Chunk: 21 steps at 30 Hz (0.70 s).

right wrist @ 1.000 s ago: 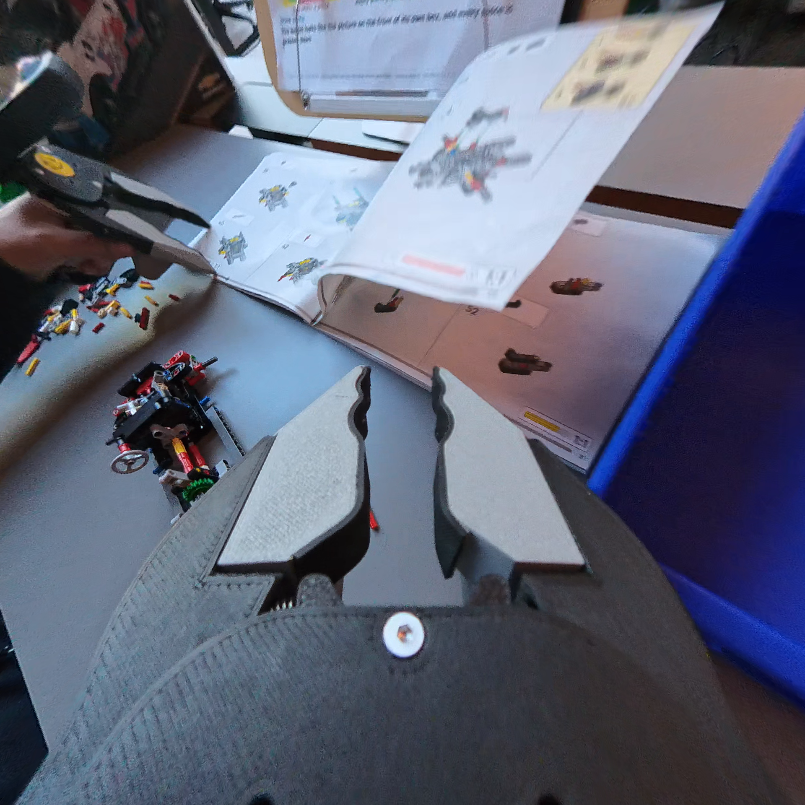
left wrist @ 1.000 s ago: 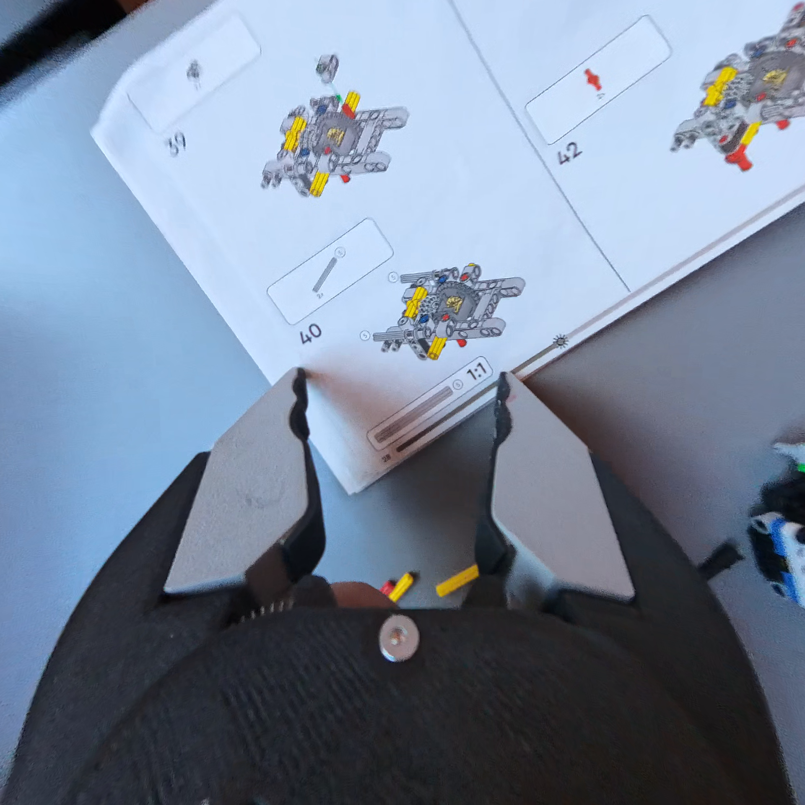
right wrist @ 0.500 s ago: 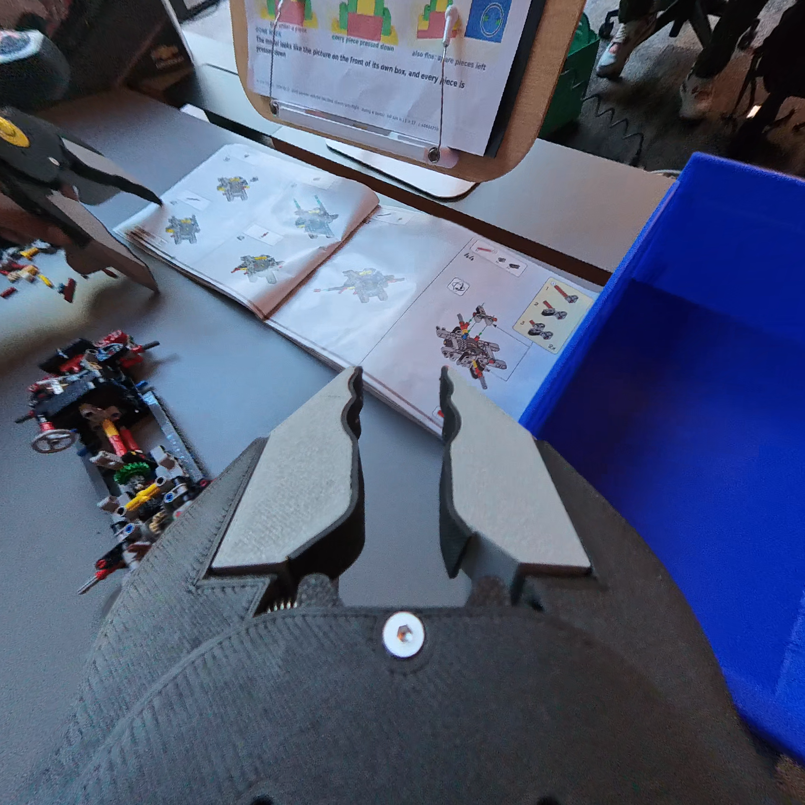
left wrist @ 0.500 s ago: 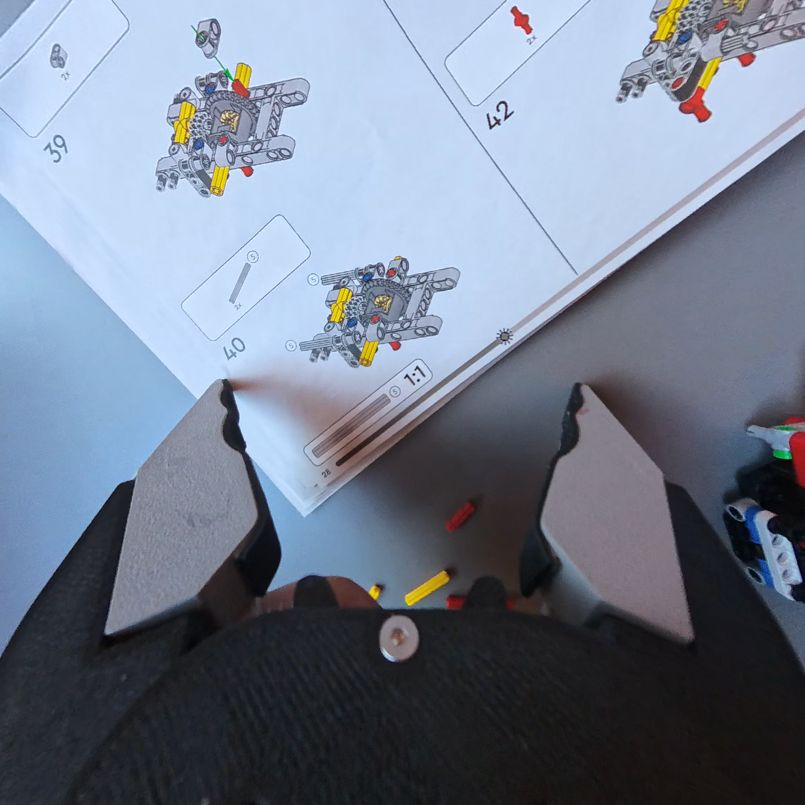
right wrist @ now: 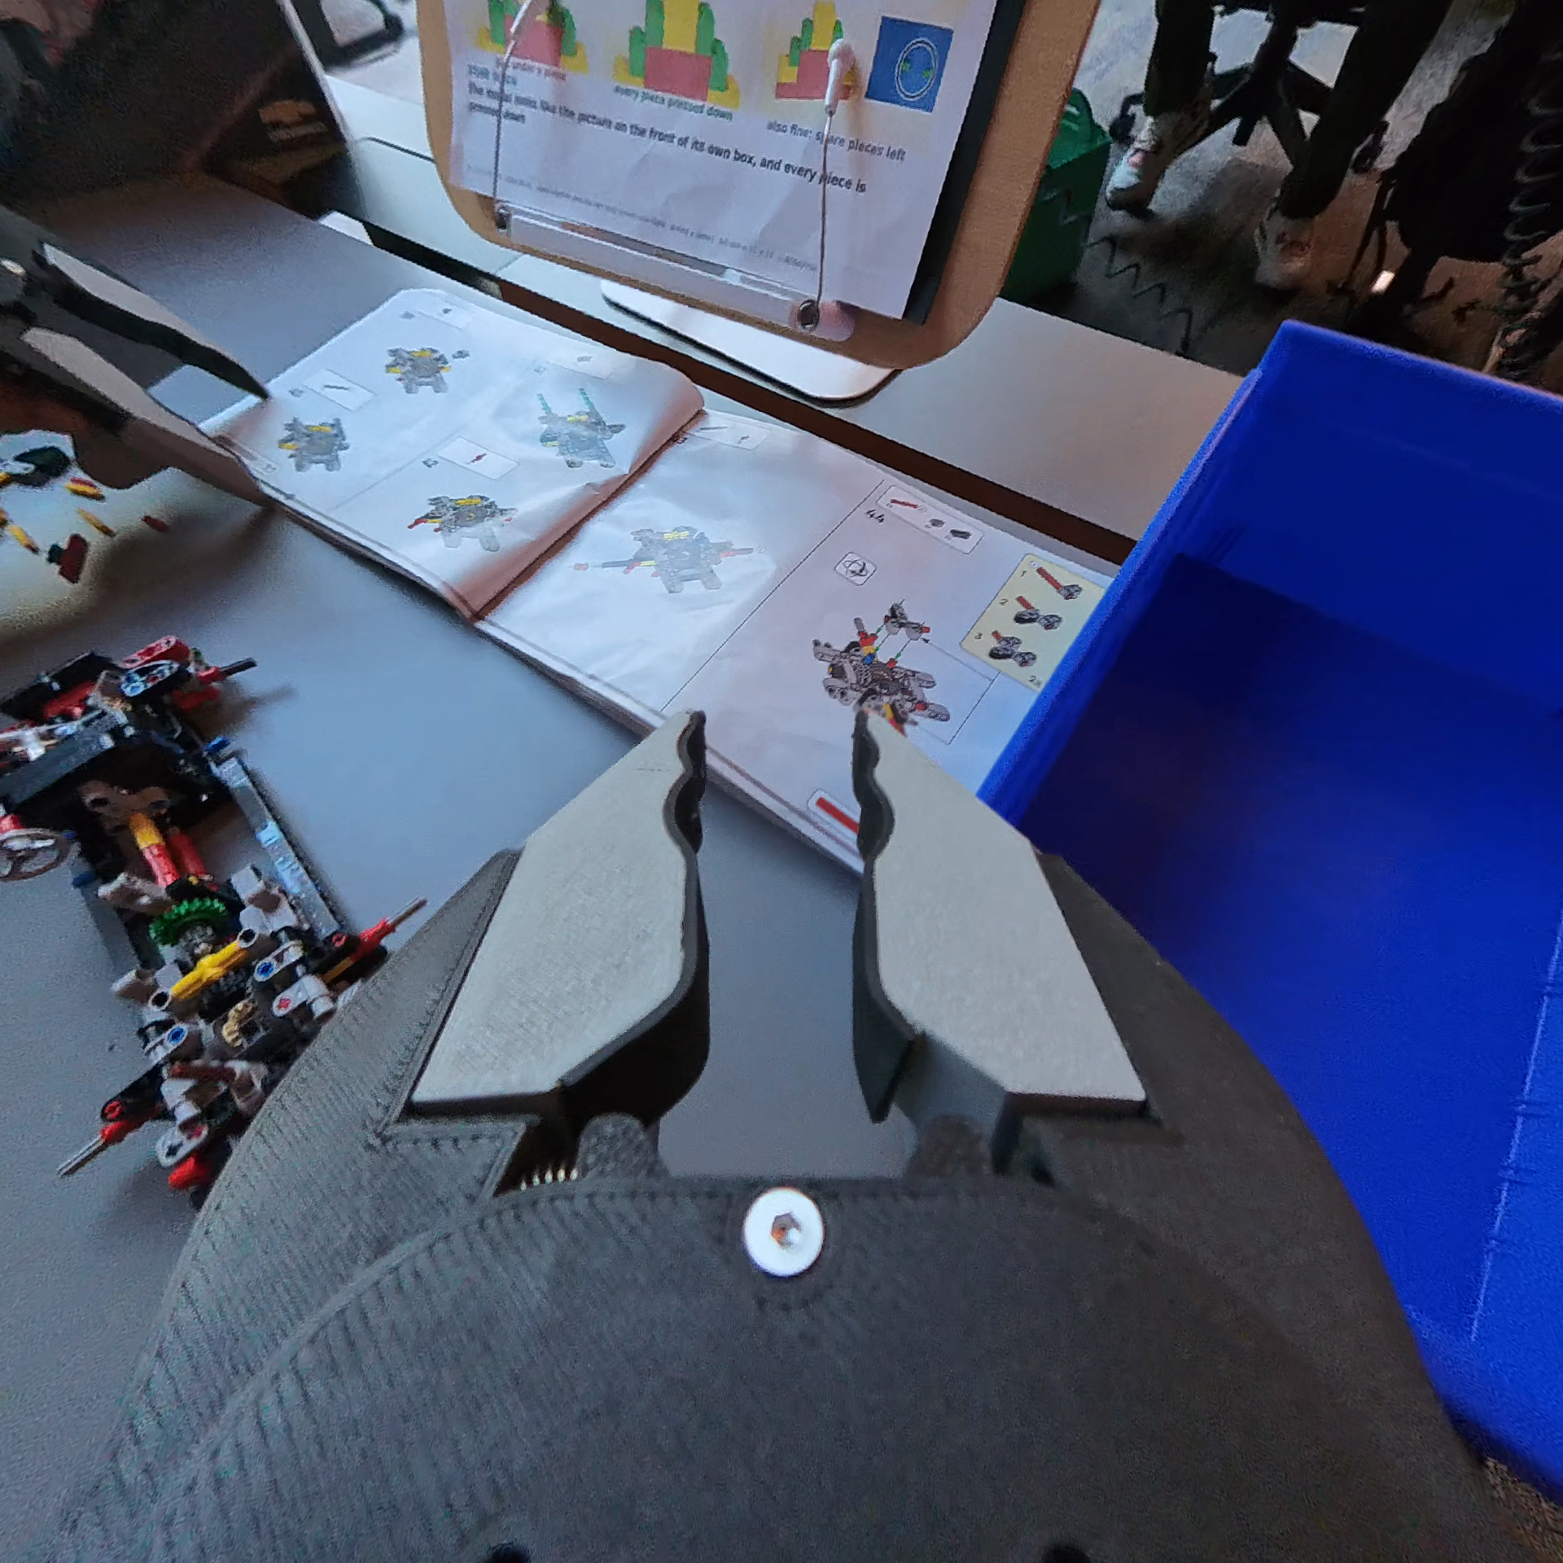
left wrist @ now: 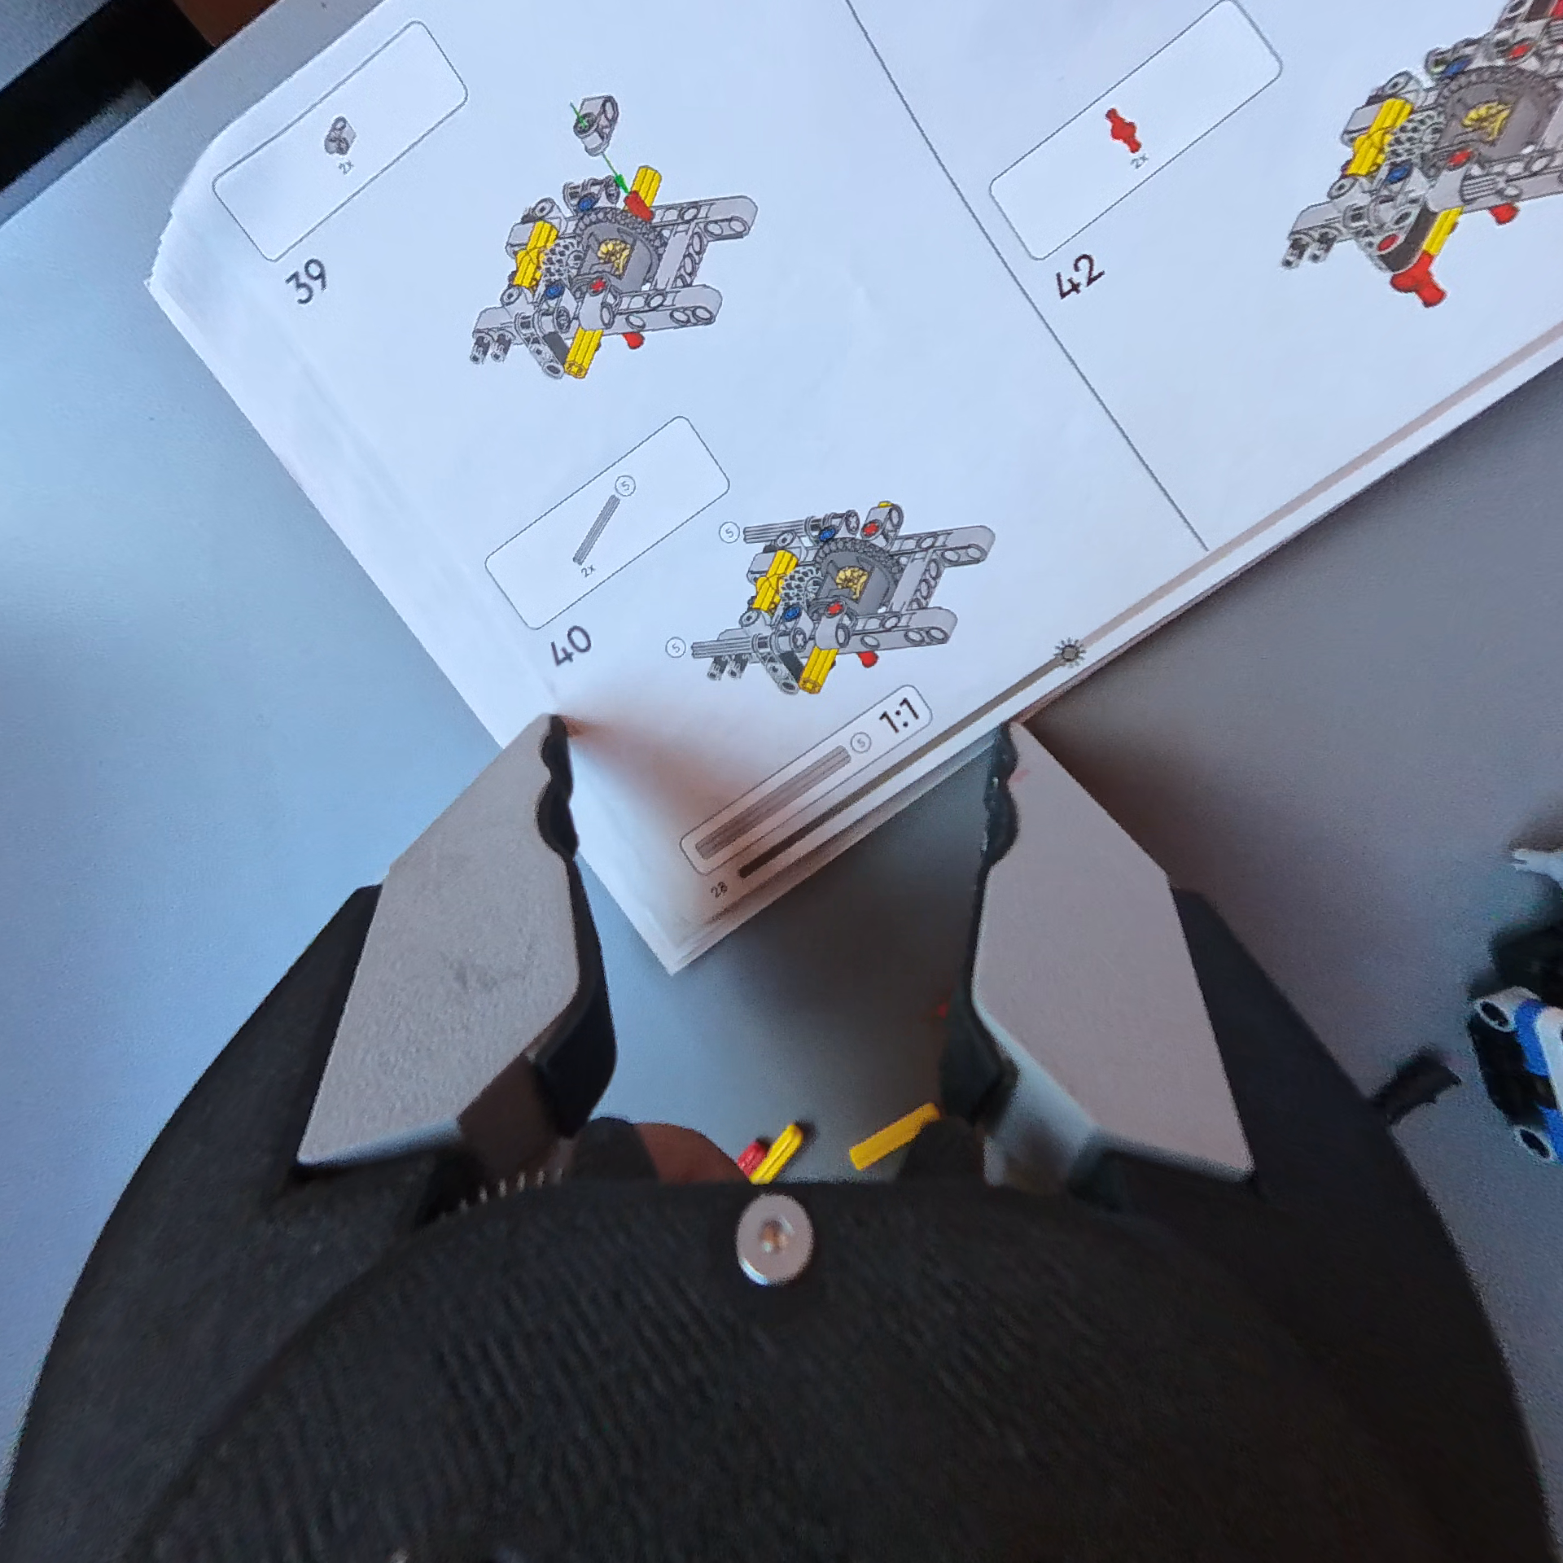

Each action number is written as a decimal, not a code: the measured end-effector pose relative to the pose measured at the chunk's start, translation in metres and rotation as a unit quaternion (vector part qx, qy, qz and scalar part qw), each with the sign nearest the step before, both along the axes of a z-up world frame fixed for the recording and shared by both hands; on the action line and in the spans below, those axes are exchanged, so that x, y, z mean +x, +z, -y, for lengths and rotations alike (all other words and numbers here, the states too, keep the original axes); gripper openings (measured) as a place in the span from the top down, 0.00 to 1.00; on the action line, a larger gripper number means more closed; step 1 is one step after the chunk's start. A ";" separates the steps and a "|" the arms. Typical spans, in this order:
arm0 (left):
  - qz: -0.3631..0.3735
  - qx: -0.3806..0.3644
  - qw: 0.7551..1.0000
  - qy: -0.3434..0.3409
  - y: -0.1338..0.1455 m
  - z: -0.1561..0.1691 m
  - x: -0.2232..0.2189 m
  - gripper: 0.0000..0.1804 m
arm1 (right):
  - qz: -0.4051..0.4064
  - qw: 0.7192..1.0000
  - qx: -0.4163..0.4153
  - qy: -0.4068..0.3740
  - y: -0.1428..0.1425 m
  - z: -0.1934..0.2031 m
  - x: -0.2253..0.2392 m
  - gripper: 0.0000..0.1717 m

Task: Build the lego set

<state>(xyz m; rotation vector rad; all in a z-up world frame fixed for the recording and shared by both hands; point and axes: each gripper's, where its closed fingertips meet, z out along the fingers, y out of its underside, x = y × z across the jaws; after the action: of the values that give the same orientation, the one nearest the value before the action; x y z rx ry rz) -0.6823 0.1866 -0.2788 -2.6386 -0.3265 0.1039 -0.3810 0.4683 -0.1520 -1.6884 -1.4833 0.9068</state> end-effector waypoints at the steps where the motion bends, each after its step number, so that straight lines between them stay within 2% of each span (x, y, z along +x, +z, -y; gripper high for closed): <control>1: 0.000 -0.001 1.000 -0.001 0.000 0.002 0.000 0.48 | -0.002 1.000 0.001 0.006 -0.002 0.003 0.004 0.81; 7: 0.004 -0.013 1.000 0.006 0.001 0.010 -0.006 0.52 | -0.008 0.996 0.006 0.084 -0.023 0.039 0.017 0.82; 12: 0.012 -0.042 0.998 0.043 0.002 0.031 -0.019 0.60 | 0.019 0.987 -0.013 0.156 -0.062 0.074 0.023 0.83; 14: 0.003 -0.071 0.996 0.057 0.005 0.044 -0.024 0.66 | 0.043 0.984 -0.012 0.170 -0.080 0.079 0.024 0.82; 15: -0.008 -0.075 0.996 0.053 0.009 0.045 -0.023 0.66 | 0.051 0.984 -0.005 0.172 -0.087 0.079 0.024 0.82; 18: -0.012 -0.040 0.999 0.005 0.031 0.018 0.005 0.63 | 0.056 0.981 -0.010 0.185 -0.095 0.082 0.023 0.81; 21: -0.025 -0.001 0.996 -0.082 0.052 -0.032 0.049 0.58 | 0.051 0.979 -0.022 0.197 -0.096 0.085 0.023 0.80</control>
<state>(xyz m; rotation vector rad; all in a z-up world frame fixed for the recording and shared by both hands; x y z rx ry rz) -0.6330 0.2185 -0.2273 -2.6490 -0.0913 0.1151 -0.3580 0.3835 -0.2477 -1.5157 -1.9228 1.0750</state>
